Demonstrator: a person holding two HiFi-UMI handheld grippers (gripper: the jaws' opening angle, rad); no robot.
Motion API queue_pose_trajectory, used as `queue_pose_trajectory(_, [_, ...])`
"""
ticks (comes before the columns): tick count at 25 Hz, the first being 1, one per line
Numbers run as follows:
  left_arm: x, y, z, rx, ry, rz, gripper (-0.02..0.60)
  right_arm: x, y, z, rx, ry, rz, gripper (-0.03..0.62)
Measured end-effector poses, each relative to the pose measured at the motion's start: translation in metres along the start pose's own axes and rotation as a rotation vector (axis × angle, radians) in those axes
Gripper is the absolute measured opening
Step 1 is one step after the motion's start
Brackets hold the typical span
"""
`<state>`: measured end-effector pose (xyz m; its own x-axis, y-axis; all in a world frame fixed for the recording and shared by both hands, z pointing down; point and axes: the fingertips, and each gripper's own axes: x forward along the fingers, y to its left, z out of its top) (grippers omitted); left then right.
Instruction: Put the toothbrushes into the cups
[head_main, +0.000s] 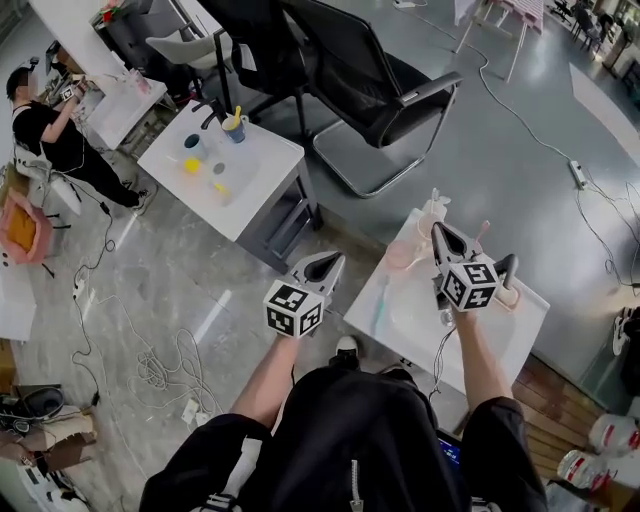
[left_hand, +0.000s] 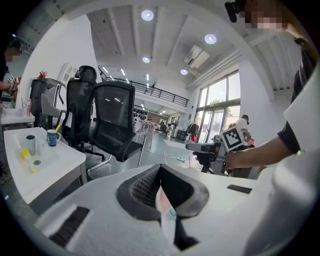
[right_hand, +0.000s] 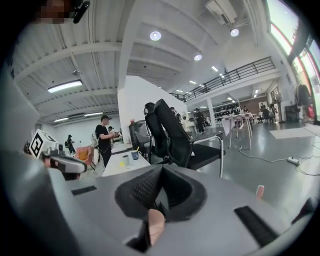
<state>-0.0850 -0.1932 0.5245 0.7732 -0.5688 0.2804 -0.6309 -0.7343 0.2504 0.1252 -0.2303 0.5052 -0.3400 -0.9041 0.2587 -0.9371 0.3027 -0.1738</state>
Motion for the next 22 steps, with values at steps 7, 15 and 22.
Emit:
queue_pose_trajectory(7, [-0.005, -0.007, 0.017, 0.039, -0.067, 0.011, 0.000, -0.028, 0.023, -0.007, -0.011, -0.026, 0.000, 0.006])
queue_pose_trajectory(15, [-0.021, -0.008, 0.002, 0.023, -0.057, 0.045, 0.000, -0.045, 0.067, -0.035, 0.037, -0.028, 0.058, 0.006])
queue_pose_trajectory(22, [-0.044, -0.003, -0.016, 0.016, -0.081, 0.083, 0.000, -0.046, 0.108, -0.090, 0.013, 0.048, 0.101, 0.006])
